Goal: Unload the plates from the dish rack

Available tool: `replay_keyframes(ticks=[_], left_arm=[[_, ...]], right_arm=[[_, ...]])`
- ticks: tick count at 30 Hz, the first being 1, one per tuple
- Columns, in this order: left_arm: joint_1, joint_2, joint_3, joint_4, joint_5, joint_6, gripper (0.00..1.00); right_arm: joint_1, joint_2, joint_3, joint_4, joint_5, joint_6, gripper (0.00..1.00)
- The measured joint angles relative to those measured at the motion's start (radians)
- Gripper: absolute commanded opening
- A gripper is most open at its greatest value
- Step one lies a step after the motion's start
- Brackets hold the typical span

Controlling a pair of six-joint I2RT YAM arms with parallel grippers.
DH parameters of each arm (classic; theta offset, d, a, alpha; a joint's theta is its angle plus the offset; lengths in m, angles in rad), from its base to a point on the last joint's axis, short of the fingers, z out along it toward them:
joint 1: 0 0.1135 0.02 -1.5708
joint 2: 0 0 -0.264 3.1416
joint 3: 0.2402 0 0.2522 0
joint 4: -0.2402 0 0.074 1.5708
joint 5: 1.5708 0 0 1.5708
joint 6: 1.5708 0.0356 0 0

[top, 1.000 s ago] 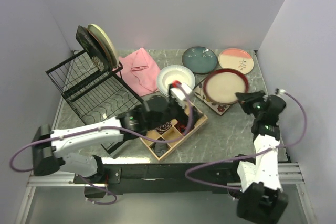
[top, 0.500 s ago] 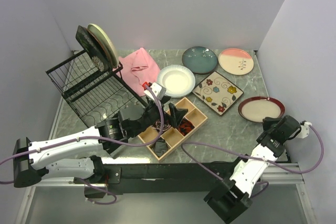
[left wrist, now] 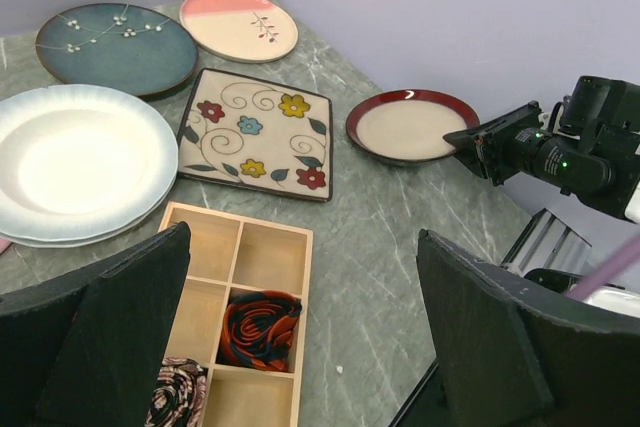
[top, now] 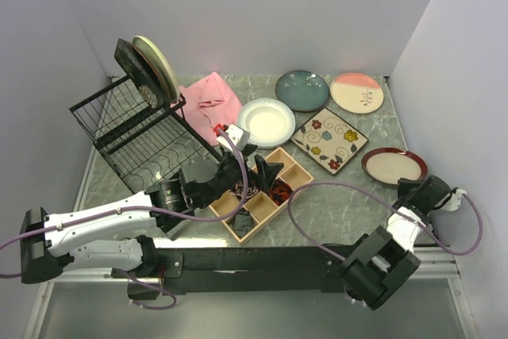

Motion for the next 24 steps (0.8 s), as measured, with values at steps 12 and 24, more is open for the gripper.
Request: replay_keyframes(ticks=[12,24], left_arm=[[0.000,-0.021,-0.018,0.016,-0.036,-0.001,0.99],[-0.015,-0.070,-0.032,0.017,-0.141,-0.015,0.99]], right_arm=[[0.000,0.156,0.040,-0.039,0.075,0.006,0.61],[0.000,0.093,0.161,-0.255,0.219,-0.006,1.00]])
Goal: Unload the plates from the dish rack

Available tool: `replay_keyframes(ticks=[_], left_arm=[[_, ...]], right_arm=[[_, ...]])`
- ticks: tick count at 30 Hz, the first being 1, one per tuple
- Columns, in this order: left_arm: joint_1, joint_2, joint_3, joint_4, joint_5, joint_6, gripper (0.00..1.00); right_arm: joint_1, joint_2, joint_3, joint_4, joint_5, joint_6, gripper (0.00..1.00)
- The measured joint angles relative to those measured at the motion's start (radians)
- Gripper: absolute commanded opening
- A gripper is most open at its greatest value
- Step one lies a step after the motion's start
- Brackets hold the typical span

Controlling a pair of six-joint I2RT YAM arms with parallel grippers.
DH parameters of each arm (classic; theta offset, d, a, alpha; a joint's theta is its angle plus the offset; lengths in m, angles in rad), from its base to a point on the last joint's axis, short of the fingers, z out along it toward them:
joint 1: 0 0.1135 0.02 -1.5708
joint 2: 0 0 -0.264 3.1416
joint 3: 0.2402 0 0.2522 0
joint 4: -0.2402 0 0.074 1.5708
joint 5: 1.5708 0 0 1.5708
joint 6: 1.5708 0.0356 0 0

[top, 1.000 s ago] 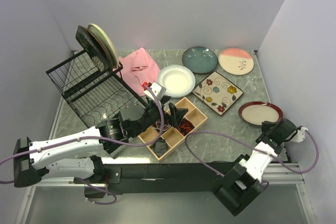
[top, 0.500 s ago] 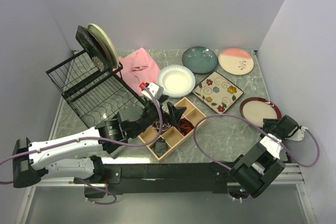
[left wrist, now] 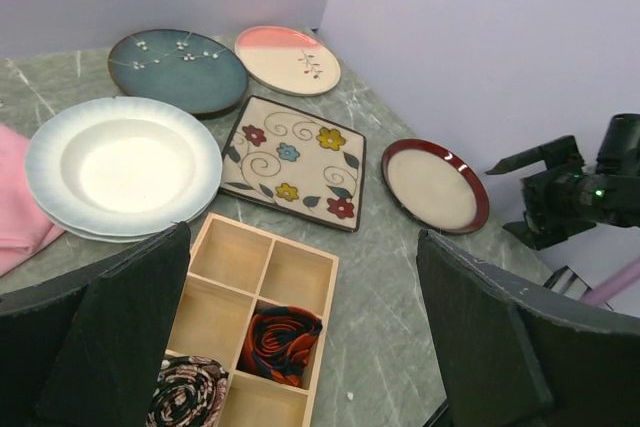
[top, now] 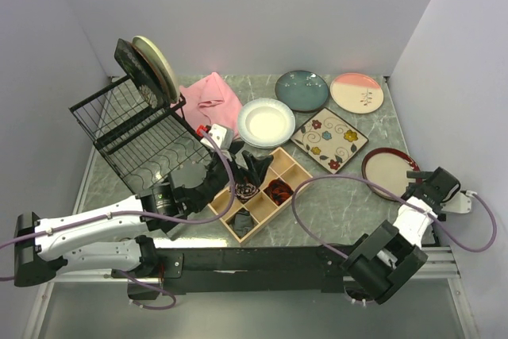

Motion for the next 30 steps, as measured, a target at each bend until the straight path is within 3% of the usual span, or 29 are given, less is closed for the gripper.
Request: replay_keyframes(ticks=[8,11,15,19,24,30], left_arm=[[-0.024,-0.023,0.036,-0.045,-0.089,0.010,0.99],[-0.013,-0.008,0.160,-0.145,-0.123,0.028,0.95],[0.058,0.006,0.331,-0.244,-0.147,0.034,0.90],[0.186,0.001,0.422,-0.326,-0.137,0.030,0.89],[0.406,0.030,0.532,-0.458,-0.081,0.000,0.85],[0.716,0.058,0.603,-0.566,0.094,-0.081,0.70]], right_arm=[[0.042,-0.129,0.031,-0.053,-0.058,-0.051,1.00],[0.214,-0.125,0.106,-0.090,-0.052,-0.093,1.00],[0.529,-0.101,0.316,-0.119,-0.069,-0.182,1.00],[0.710,-0.106,0.426,-0.119,-0.108,-0.249,1.00],[0.984,-0.140,0.428,-0.162,-0.069,-0.300,1.00],[1.094,-0.272,0.338,-0.163,-0.072,-0.315,1.00]])
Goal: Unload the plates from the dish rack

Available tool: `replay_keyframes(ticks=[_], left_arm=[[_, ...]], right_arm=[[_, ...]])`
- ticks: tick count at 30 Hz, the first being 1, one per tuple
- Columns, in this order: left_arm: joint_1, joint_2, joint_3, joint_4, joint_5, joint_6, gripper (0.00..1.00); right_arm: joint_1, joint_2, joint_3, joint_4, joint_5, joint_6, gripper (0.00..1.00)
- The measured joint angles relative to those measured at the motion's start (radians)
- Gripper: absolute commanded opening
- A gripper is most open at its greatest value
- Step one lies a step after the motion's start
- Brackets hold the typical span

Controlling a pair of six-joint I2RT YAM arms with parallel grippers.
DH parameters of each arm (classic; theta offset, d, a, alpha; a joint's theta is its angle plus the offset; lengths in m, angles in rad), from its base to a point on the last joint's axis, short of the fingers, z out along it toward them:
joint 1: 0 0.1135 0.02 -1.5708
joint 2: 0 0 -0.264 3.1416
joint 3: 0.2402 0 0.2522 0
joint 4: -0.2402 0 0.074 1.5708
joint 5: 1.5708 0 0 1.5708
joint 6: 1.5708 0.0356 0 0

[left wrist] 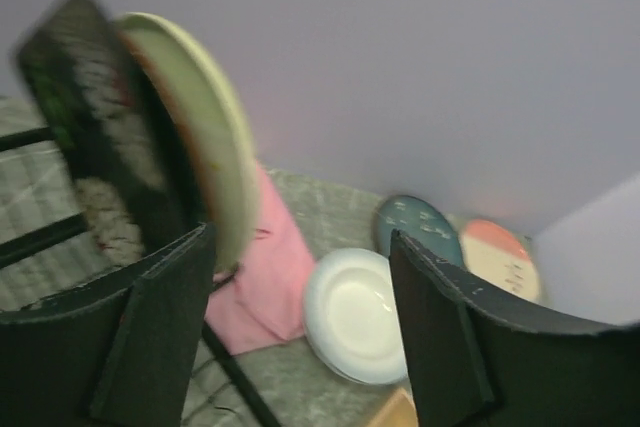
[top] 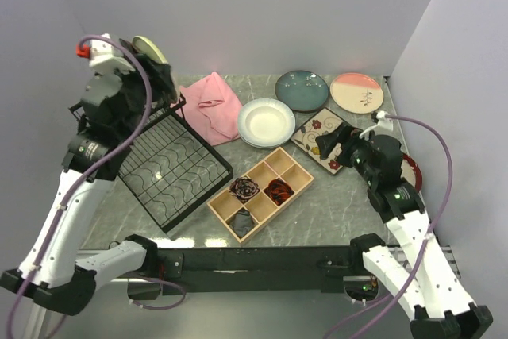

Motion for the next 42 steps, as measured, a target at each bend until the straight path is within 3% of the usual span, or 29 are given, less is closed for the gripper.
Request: replay_keyframes(ticks=[5,8,12,23,42], left_arm=[[0.248,0.004,-0.012,-0.032,0.158,-0.102,0.60],[0.321,0.010,-0.024,-0.031,0.251,-0.151,0.49],[0.382,0.018,-0.061,-0.005,0.325,-0.209,0.44],[0.389,0.025,-0.122,0.035,0.324,-0.236,0.38],[0.389,0.127,-0.148,0.096,0.278,-0.230,0.37]], right_arm=[[0.011,-0.085,-0.043,0.006,-0.002,-0.002,1.00],[0.011,-0.102,-0.043,0.015,-0.009,-0.001,1.00],[0.013,-0.110,-0.043,0.032,-0.027,-0.001,1.00],[0.013,-0.110,-0.060,0.051,-0.044,0.003,1.00],[0.015,-0.114,-0.061,0.051,-0.027,0.006,1.00]])
